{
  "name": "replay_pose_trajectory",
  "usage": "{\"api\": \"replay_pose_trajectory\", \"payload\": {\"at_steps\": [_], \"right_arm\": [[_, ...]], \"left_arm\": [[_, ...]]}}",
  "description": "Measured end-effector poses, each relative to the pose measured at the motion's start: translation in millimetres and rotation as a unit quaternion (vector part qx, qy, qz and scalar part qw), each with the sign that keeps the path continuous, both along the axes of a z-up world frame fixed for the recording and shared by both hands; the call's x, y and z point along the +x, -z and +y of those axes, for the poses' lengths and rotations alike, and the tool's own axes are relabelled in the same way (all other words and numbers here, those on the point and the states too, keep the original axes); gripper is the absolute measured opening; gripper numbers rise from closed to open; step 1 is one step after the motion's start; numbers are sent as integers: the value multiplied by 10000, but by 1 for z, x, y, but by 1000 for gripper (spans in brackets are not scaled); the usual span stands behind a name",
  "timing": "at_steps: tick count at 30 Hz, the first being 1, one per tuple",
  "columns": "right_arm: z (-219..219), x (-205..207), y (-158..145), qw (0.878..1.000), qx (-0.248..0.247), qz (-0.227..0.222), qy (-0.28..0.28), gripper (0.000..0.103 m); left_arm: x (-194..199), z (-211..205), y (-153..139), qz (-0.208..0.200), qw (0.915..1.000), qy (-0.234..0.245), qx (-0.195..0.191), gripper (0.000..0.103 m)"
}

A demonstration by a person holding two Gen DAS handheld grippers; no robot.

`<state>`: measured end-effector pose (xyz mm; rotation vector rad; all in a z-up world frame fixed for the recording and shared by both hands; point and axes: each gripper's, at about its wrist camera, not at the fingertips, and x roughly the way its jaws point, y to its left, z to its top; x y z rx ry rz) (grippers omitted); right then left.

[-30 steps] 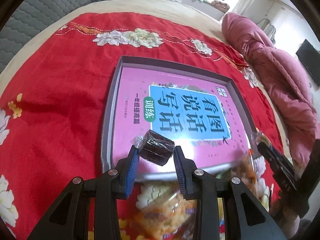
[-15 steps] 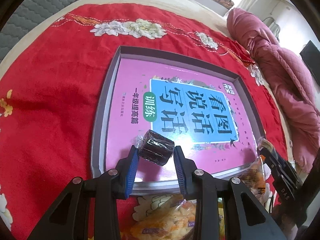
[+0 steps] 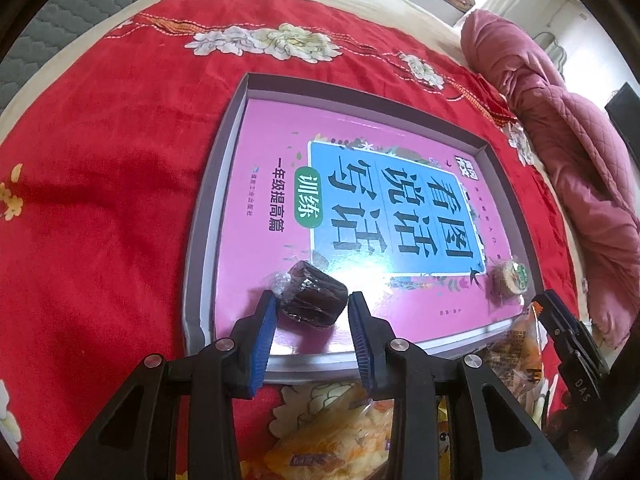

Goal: Organize snacks
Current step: 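Carry the chocolate into the tray and open the left gripper while the right gripper releases the cake there, then move the left gripper back to the clear puffed-snack bag while the right gripper returns to the pile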

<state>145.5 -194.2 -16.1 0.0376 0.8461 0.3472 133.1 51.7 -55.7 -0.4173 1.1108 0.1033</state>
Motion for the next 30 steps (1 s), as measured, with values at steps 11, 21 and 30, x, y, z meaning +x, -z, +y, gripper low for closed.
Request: {"api": "replay_pose_trajectory", "payload": {"at_steps": [11,21,30], "right_arm": [[-1,-3,-3,10000,82,-23,-19,49],[-7,-6,-8,9997,184,-116,60,55],[-10,-9,-14,9994,264,-180,100,60]], "left_arm": [[-4,1,-8,-76,10000,3,42,49],[-8,4,-18,-220,9998,-8,33,50],[-14,5,-28,-334,9994,34,54,59]]}}
